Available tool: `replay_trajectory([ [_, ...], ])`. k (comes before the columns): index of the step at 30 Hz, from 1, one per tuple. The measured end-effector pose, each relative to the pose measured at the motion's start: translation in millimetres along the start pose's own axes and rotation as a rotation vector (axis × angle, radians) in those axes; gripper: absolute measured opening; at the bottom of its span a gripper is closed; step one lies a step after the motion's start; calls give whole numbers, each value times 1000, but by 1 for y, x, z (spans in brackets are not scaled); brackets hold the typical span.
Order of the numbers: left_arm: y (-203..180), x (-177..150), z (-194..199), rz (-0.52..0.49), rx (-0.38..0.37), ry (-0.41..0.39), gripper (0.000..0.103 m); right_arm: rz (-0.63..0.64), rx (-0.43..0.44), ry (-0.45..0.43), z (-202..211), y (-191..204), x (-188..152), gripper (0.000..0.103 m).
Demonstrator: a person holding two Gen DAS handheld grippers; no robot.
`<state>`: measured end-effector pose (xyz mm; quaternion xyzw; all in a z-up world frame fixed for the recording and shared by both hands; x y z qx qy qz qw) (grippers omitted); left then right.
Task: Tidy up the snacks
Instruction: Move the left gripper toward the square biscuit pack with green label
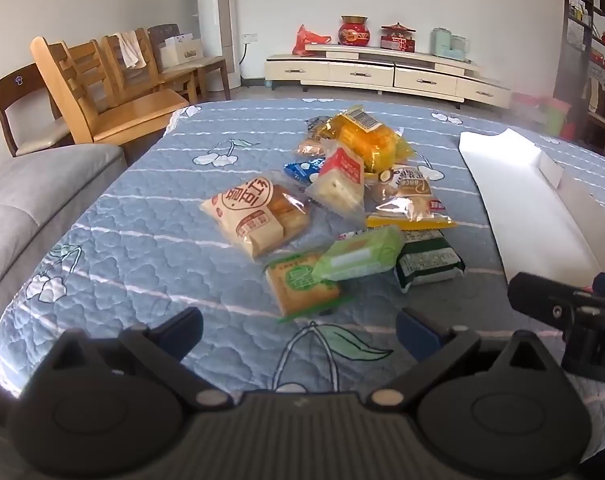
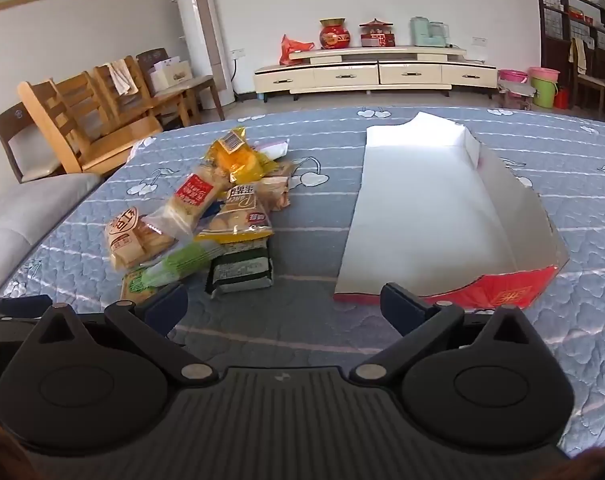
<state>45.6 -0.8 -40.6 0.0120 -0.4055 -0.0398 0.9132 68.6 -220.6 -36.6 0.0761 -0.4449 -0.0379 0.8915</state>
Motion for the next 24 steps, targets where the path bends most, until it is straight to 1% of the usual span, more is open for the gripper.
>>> replay_trajectory([
  [4, 2, 1, -3, -1, -9, 1, 102, -23, -23, -19, 1, -3, 2, 103],
  [5, 7, -3, -6, 23, -2, 1, 102, -31, -42, -30, 2, -4, 3, 103],
  [6, 9, -3, -8, 25, -3, 2, 102, 10, -26, -26, -2, 0, -2, 103],
  [8, 6, -6, -7, 18, 13, -6, 102, 0, -12, -33, -1, 0, -3, 103],
  [11, 7, -8, -10, 21, 26, 1, 102, -5, 28, -18, -1, 0, -6, 103],
  [12, 16, -11, -8, 28, 16, -1, 102, -6, 33, -10, -1, -1, -7, 103],
  [14, 19, -12, -10, 37, 10, 4, 102, 9, 33, 25, -7, 4, -5, 103],
  [16, 22, -13, -13, 41, 11, 10, 102, 14, 39, 42, -8, 5, -6, 103],
  [19, 24, -14, -17, 40, 22, 18, 102, 22, 58, 38, -6, 6, -7, 103],
  [24, 27, -14, -21, 55, 20, 25, 102, 39, 59, 29, -5, 7, -6, 103],
])
Point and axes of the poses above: each gripper's, at about its wrist camera, not at the fingertips, and z roughly against the way its jaws point, y to its left, x to its top, the point moved 6 cm from there along -z, roughly the way its jaws point, and after that the axes turned 2 degrees about -z, right-handed, at the moved point
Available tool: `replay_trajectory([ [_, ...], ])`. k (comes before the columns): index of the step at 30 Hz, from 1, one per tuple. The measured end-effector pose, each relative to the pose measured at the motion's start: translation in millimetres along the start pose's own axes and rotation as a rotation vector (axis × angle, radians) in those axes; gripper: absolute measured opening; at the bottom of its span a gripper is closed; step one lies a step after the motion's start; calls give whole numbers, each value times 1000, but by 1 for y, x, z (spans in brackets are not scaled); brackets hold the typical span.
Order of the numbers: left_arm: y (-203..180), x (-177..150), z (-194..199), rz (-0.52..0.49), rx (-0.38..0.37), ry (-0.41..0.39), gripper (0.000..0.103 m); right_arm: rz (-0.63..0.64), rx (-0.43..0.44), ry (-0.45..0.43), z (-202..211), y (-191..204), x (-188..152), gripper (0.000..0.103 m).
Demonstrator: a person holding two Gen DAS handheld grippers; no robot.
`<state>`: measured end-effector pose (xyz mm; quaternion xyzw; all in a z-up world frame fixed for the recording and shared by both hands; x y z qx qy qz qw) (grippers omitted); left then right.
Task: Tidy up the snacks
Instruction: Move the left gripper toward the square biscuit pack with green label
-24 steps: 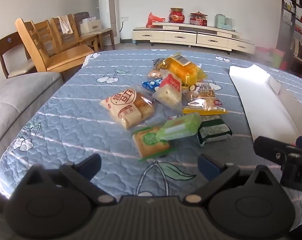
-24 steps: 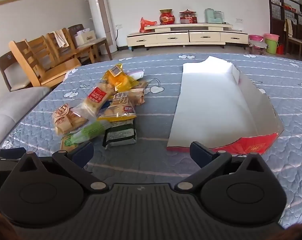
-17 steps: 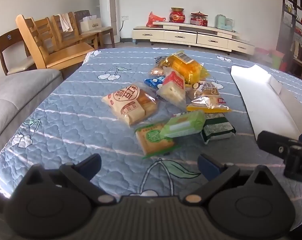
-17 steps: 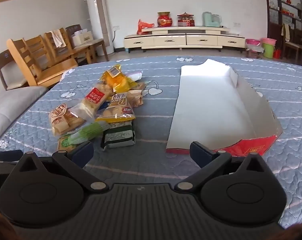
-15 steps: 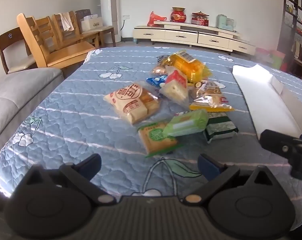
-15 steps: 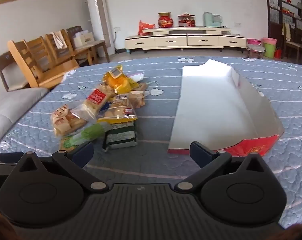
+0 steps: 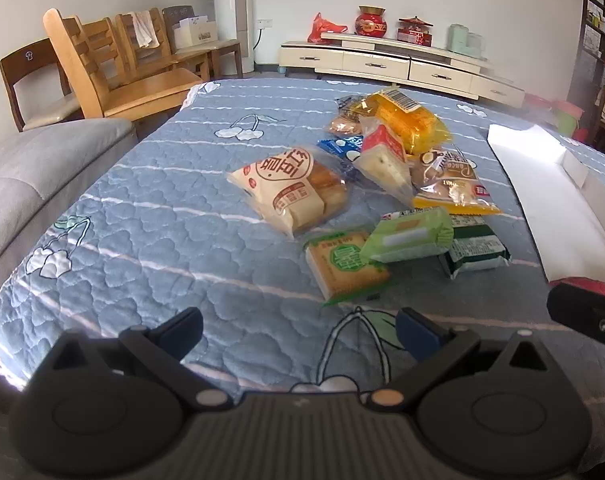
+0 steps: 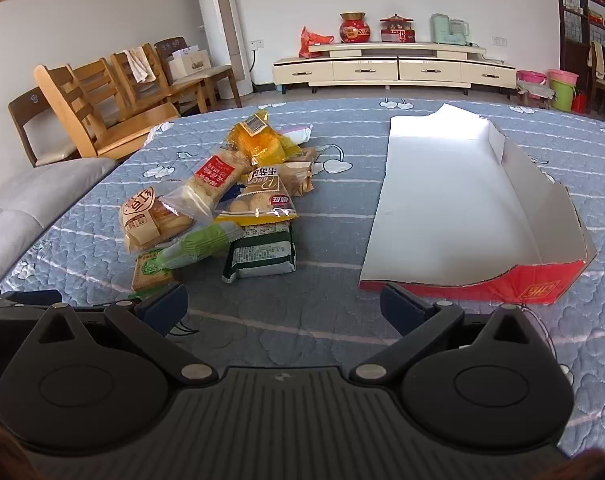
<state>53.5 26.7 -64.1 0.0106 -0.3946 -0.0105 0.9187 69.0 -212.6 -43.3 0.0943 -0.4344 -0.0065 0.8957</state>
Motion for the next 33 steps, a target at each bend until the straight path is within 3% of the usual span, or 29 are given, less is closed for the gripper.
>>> replay_trajectory([
  [21, -15, 23, -56, 19, 17, 1, 101, 12, -35, 21, -11, 0, -5, 103],
  [28, -8, 25, -58, 17, -7, -16, 86, 10, -38, 43, -18, 2, -6, 103],
  [33, -6, 24, -55, 6, -14, -21, 86, 29, -33, 49, -18, 9, -7, 103],
])
Point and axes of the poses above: each gripper's, at about its wrist camera, not at the fingertips, and z roughly against the way its jaws point, y to its left, x to its top, the point moved 6 cm from there along -z, roughly the way its jaws point, and after that the axes turned 2 degrees about -z, right-handed, at the moved point
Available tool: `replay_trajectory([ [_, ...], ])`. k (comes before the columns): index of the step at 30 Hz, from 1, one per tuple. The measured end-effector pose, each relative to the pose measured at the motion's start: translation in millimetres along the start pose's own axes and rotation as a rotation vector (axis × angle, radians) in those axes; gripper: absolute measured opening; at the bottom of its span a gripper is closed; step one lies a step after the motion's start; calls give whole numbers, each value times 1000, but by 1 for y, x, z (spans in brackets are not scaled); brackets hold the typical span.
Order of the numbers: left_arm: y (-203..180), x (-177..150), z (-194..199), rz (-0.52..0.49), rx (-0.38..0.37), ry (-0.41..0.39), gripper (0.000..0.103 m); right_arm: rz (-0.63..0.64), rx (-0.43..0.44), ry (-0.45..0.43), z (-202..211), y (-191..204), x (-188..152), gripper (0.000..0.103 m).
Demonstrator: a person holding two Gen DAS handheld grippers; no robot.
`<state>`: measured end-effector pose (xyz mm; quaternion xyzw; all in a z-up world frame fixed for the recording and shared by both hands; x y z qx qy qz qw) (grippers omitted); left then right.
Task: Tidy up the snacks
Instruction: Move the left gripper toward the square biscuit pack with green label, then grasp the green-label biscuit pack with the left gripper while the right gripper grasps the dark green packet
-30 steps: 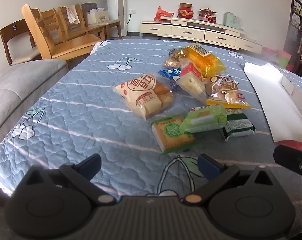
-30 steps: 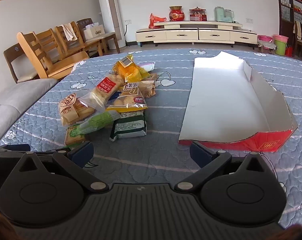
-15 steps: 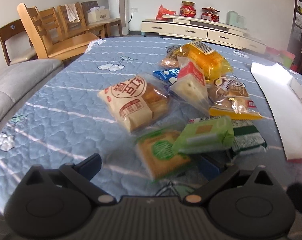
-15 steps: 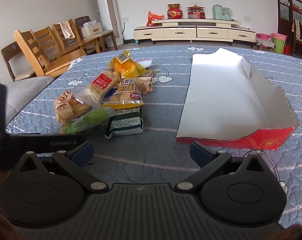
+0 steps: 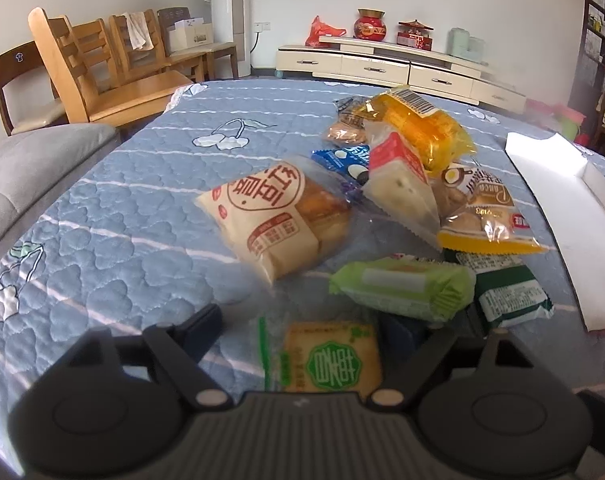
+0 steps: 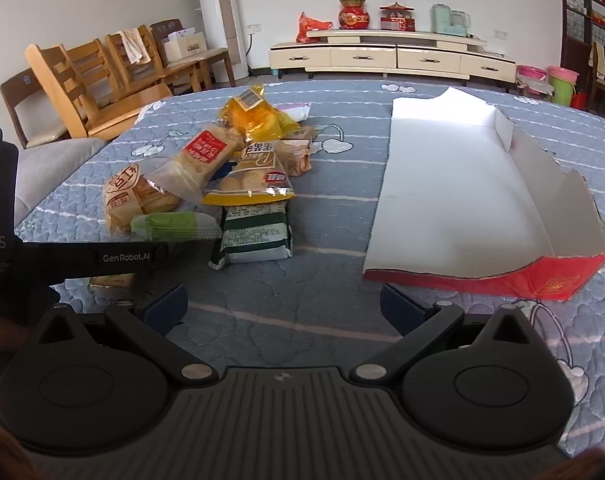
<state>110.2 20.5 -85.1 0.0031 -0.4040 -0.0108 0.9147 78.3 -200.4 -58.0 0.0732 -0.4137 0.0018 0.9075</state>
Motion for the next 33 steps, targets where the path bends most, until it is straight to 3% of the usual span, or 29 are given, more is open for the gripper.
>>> replay_trajectory([
  [9, 25, -13, 15, 6, 30, -8, 90, 16, -2, 2, -2, 2, 1, 103],
  [13, 36, -17, 27, 26, 10, -12, 90, 17, 1, 6, -3, 4, 0, 103],
  [19, 35, -17, 39, 22, -8, -26, 95, 26, 9, 4, -1, 6, 0, 103],
  [33, 29, -20, 43, 8, 48, 2, 97, -8, 12, 2, 1, 4, -2, 103],
])
Point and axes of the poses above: each gripper's, at about its wrist camera, not at the fingertips, and z roughly against the way its jaws point, y to its left, x to its top, the point moved 6 cm from there along -z, roughly the way its jaws point, and after that the axes turned 2 degrees about -z, right-handed, at the moved point
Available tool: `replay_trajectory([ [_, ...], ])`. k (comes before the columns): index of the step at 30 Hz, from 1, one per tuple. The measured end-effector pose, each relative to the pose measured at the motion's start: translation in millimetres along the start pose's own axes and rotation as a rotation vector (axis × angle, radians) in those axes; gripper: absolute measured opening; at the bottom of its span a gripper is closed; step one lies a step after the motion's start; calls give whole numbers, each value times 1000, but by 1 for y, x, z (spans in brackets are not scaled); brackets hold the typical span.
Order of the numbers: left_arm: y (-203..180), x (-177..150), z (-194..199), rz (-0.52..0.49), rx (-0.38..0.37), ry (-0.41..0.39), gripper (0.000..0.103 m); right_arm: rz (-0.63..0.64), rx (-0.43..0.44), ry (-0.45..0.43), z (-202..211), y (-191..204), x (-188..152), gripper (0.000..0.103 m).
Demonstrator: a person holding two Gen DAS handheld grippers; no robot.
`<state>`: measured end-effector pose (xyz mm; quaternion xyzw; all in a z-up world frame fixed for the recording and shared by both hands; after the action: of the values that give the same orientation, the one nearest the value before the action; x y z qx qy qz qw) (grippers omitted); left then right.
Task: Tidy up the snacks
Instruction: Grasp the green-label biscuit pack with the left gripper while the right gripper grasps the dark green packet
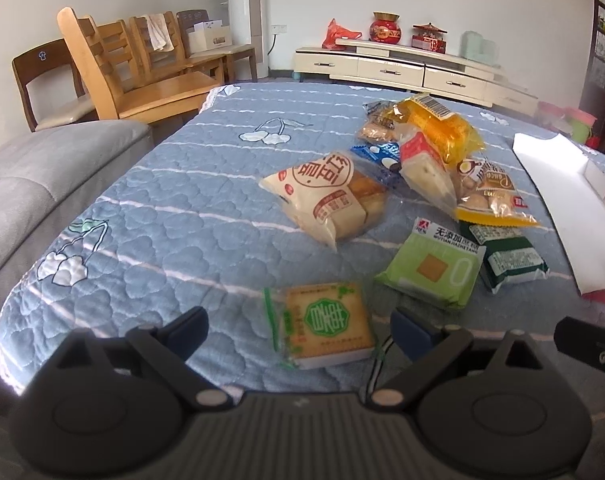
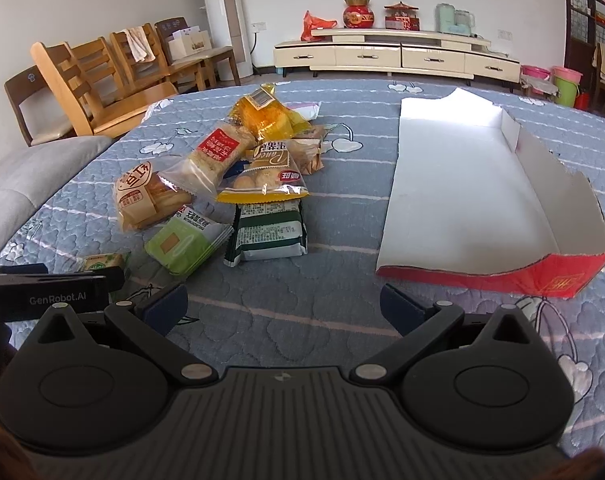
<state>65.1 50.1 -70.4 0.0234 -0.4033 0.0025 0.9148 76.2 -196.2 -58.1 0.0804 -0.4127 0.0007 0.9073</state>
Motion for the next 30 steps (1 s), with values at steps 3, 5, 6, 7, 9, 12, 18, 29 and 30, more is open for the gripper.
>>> replay_trajectory([
  [3, 1, -1, 0, -3, 5, 3, 97, -8, -2, 1, 0, 0, 0, 103],
  [5, 2, -2, -1, -3, 7, 6, 97, -8, -3, 1, 0, 0, -1, 103],
  [6, 2, -3, -1, -4, 8, 7, 97, -8, -3, 1, 0, 0, -1, 103],
  [7, 2, -3, -2, -5, 10, 9, 97, -8, -2, 2, 0, 0, -1, 103],
  [9, 2, -4, -3, -4, 9, 12, 97, -8, -1, 3, 0, 1, -1, 103],
  [12, 2, -5, -5, -5, 11, 16, 97, -6, -1, 3, 0, 1, -1, 103],
  [18, 3, -10, -13, -8, 13, 20, 97, 2, -11, 5, -3, 0, -2, 103],
  [29, -5, -5, -9, -52, -34, -44, 52, 105, -4, 39, -42, 12, 13, 103],
  [30, -5, -5, -9, -50, -36, -46, 52, 117, -7, 40, -46, 14, 16, 103],
])
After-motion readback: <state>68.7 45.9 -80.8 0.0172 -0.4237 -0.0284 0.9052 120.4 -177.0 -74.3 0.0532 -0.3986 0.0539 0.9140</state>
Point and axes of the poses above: each gripper's, at about its wrist camera, not at the fingertips, and z roughly against the way its jaws point, y to its left, x to its top, the point moved 6 cm from there along -z, roughly the way its jaws point, and after that the axes turned 2 degrees about -z, right-handed, at the moved point
